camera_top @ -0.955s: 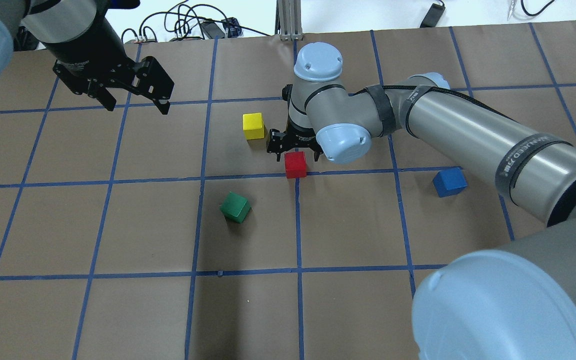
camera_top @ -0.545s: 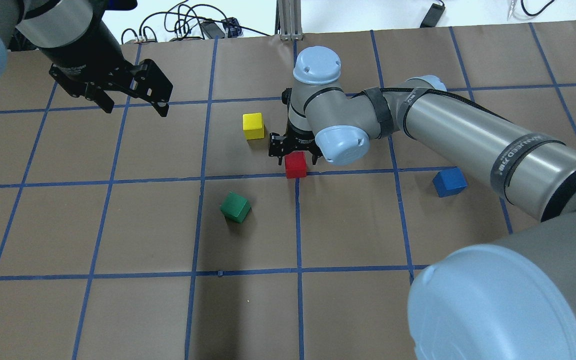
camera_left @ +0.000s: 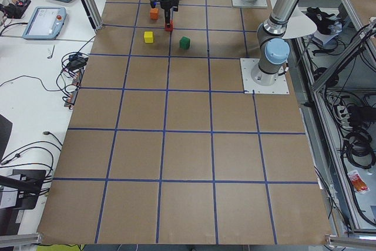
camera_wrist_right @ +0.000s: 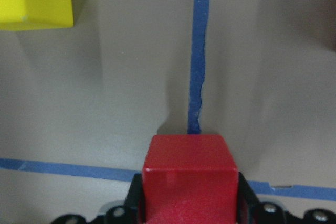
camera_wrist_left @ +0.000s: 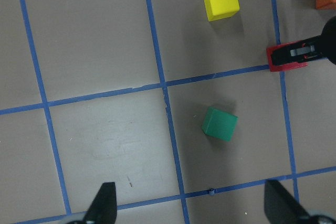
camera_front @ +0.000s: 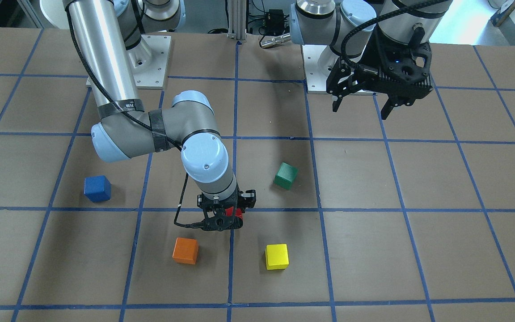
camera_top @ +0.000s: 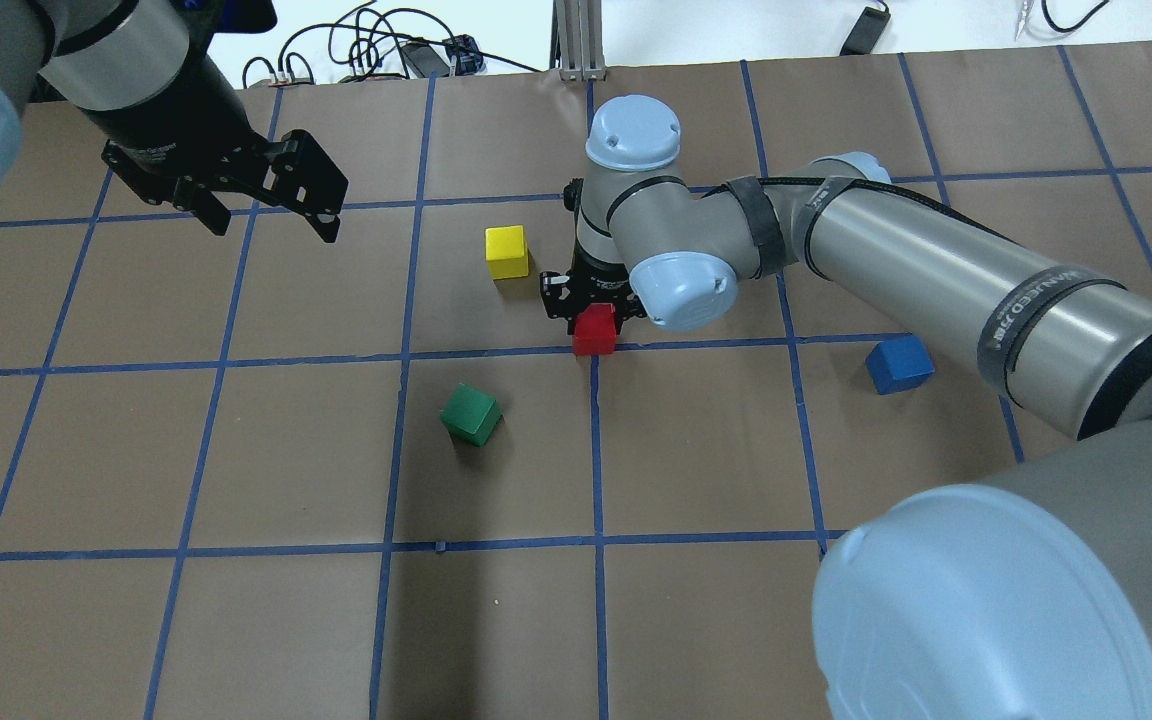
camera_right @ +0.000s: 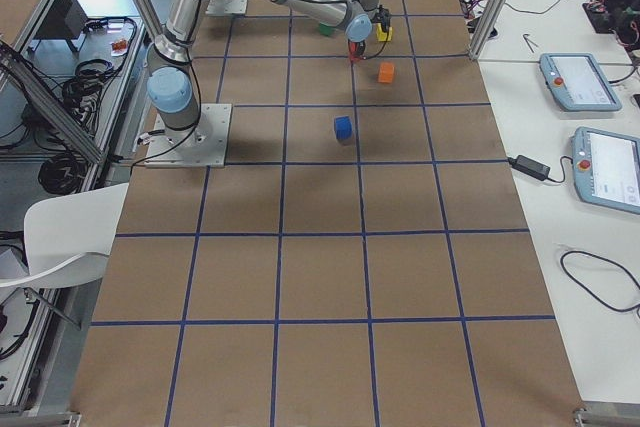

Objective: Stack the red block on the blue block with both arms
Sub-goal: 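Lift the red cube with the right gripper and carry it over the blue cube, then lower the red cube onto the blue cube with the right gripper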

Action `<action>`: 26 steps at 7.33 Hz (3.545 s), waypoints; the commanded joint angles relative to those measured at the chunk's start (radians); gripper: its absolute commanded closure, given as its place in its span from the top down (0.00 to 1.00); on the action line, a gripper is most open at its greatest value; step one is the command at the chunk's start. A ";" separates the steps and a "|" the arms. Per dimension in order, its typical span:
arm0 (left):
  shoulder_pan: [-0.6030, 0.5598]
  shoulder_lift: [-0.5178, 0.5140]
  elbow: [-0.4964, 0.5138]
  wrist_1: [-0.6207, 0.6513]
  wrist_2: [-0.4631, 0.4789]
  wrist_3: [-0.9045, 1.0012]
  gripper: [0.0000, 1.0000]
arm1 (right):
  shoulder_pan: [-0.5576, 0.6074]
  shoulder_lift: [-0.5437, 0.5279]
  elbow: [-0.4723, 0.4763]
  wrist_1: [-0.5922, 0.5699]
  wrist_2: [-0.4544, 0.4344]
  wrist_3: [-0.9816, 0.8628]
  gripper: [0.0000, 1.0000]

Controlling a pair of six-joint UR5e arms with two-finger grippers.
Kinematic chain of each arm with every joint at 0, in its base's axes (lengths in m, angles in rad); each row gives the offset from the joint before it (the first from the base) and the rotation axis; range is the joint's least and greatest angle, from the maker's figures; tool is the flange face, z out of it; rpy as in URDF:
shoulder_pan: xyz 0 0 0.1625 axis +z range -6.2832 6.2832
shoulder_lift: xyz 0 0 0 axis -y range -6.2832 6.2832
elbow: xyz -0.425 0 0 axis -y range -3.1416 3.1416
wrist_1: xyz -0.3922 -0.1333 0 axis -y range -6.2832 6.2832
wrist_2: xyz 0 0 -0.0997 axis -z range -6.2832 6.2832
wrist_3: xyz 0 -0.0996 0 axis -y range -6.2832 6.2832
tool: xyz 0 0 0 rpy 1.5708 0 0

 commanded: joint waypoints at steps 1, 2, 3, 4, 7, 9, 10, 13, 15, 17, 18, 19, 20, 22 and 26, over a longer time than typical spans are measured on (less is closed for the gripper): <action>0.001 -0.001 -0.001 0.012 0.001 -0.002 1.00 | -0.003 -0.031 -0.013 0.010 -0.004 0.000 0.00; 0.001 -0.002 -0.001 0.013 0.001 -0.002 1.00 | -0.021 -0.072 -0.020 0.065 -0.010 -0.009 0.00; 0.001 -0.002 -0.001 0.014 -0.001 -0.002 1.00 | -0.044 -0.131 -0.054 0.166 -0.024 -0.015 0.00; 0.003 -0.004 0.000 0.014 -0.001 -0.002 1.00 | -0.101 -0.155 -0.083 0.262 -0.053 -0.019 0.00; 0.006 -0.004 -0.001 0.014 -0.001 -0.002 1.00 | -0.242 -0.218 -0.074 0.378 -0.077 -0.153 0.00; 0.009 -0.005 -0.003 0.039 -0.001 -0.001 1.00 | -0.334 -0.264 -0.030 0.406 -0.093 -0.267 0.00; 0.007 -0.005 -0.004 0.041 -0.001 -0.004 1.00 | -0.386 -0.290 0.029 0.386 -0.093 -0.401 0.00; 0.007 -0.005 -0.006 0.040 -0.001 -0.004 1.00 | -0.518 -0.330 0.129 0.366 -0.090 -0.647 0.00; 0.007 -0.005 -0.006 0.041 -0.003 -0.002 1.00 | -0.540 -0.339 0.182 0.284 -0.094 -0.751 0.00; 0.007 -0.007 -0.006 0.041 -0.003 -0.002 1.00 | -0.590 -0.339 0.258 0.175 -0.094 -0.825 0.00; 0.007 -0.005 -0.006 0.041 -0.003 -0.002 1.00 | -0.590 -0.341 0.289 0.129 -0.094 -0.815 0.00; 0.007 -0.005 -0.006 0.041 -0.003 -0.002 1.00 | -0.590 -0.341 0.295 0.125 -0.094 -0.786 0.00; 0.007 -0.005 -0.007 0.041 -0.003 -0.004 1.00 | -0.589 -0.350 0.298 0.131 -0.093 -0.763 0.00; 0.007 -0.005 -0.007 0.041 -0.003 -0.002 1.00 | -0.587 -0.361 0.335 0.125 -0.094 -0.761 0.00; 0.006 -0.001 -0.020 0.041 -0.004 0.001 1.00 | -0.587 -0.359 0.335 0.124 -0.096 -0.760 0.07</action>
